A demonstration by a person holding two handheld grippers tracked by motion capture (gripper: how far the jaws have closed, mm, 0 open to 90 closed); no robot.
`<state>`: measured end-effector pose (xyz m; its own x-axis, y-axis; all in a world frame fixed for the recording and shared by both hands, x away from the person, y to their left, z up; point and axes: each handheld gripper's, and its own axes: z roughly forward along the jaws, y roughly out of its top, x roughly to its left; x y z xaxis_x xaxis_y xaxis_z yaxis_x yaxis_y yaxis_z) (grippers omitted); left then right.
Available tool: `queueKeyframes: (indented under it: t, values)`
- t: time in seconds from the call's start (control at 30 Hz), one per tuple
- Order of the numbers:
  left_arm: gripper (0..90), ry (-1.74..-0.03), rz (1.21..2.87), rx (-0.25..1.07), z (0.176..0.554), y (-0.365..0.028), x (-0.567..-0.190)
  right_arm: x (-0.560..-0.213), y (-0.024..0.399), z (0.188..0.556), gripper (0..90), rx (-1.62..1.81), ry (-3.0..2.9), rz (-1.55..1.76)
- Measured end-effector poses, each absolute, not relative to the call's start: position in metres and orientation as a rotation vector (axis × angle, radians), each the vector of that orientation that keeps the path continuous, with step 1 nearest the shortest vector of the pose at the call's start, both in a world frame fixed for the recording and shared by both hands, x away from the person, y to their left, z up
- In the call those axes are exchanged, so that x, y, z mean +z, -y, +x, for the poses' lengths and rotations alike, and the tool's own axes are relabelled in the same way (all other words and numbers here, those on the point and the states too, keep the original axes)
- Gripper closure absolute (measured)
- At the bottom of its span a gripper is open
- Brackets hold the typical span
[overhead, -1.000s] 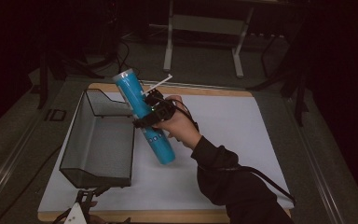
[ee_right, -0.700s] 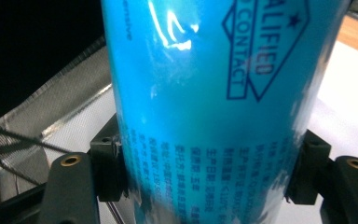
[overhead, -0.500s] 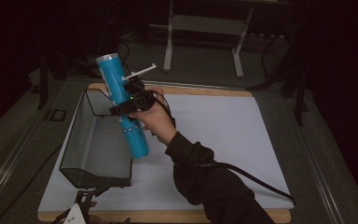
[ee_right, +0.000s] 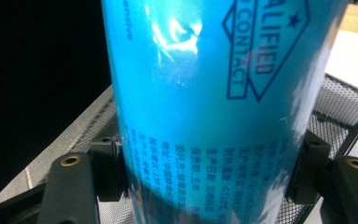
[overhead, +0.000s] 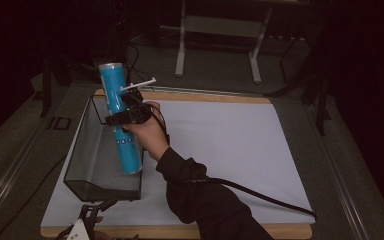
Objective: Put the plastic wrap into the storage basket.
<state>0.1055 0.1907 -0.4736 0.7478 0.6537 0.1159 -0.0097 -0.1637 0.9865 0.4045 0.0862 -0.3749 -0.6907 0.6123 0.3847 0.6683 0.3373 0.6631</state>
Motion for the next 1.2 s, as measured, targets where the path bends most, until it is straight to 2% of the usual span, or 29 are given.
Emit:
queueKeyframes:
  t: [0.63,0.9,1.2]
  values:
    - [1.6,-0.522,1.651,0.635,0.106,-0.190,-0.474,-0.430,-0.098,0.393,31.7,-1.104,2.482,-1.411]
    - [1.7,-0.522,1.652,0.635,0.106,-0.189,-0.474,-0.443,-0.098,0.394,31.6,-1.195,2.404,-1.582]
    - [1.6,-0.524,1.650,0.631,0.106,-0.190,-0.474,-0.452,-0.100,0.403,31.2,-1.139,2.389,-1.650]
